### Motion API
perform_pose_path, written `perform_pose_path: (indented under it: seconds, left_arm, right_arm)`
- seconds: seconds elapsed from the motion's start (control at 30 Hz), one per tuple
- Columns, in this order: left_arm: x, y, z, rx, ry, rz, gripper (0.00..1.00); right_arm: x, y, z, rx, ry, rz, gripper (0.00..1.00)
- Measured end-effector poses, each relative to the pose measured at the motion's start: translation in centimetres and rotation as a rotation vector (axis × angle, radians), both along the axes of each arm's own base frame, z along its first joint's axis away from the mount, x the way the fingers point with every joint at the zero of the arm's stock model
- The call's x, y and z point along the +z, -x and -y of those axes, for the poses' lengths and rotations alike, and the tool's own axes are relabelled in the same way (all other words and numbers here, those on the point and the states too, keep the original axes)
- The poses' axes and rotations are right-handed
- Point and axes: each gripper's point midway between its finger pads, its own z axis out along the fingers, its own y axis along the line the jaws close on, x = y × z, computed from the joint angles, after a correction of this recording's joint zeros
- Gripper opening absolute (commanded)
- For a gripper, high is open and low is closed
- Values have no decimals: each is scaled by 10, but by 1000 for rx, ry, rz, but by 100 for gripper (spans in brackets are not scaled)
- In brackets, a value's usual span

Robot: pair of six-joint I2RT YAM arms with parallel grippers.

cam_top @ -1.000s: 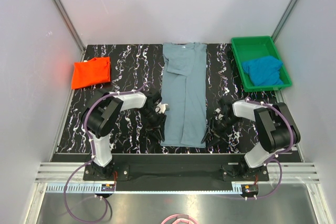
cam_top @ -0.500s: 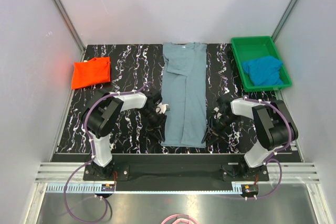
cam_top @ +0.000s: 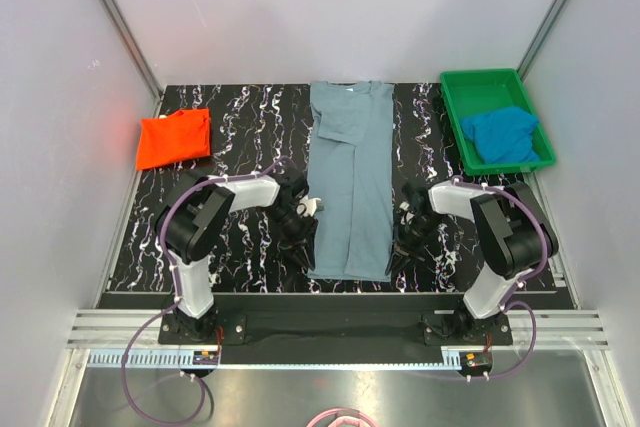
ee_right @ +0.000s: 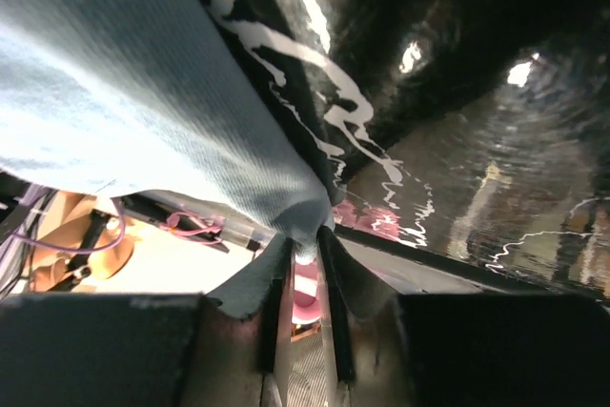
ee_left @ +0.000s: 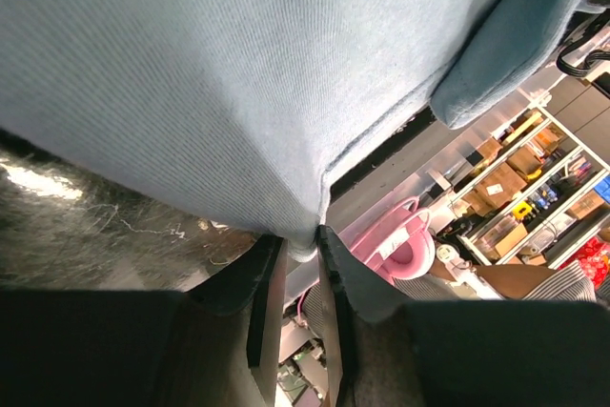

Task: Fold and stack the t-shirts
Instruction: Fold the tshirt

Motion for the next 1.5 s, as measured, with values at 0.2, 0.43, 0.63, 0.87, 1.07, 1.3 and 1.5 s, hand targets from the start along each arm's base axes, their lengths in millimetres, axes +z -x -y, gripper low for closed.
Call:
perform_pose_path:
  seconds: [0.2, 0.43, 0.63, 0.87, 1.07, 1.3, 1.5]
  left_arm:
    - [8, -5, 0, 28, 19, 4, 24]
    - [16, -16, -3, 65, 42, 27, 24]
    - [16, -17, -4, 70, 44, 30, 28]
    - [10, -11, -12, 67, 4, 21, 55]
    - [3, 4, -23, 69, -40, -15, 55]
    - [2, 1, -21, 74, -47, -26, 54]
    - [-5, -5, -16, 69, -56, -41, 50]
  right_arm:
    - [-4, 0, 1, 38, 50, 2, 44]
    - [-9, 0, 0, 85, 110, -6, 0]
    - [-7, -1, -2, 92, 125, -11, 0]
    - [-6, -2, -4, 93, 121, -5, 0]
    - [-6, -2, -5, 88, 107, 8, 0]
    - [-6, -3, -7, 84, 99, 12, 0]
    - [-5, -6, -10, 76, 84, 16, 0]
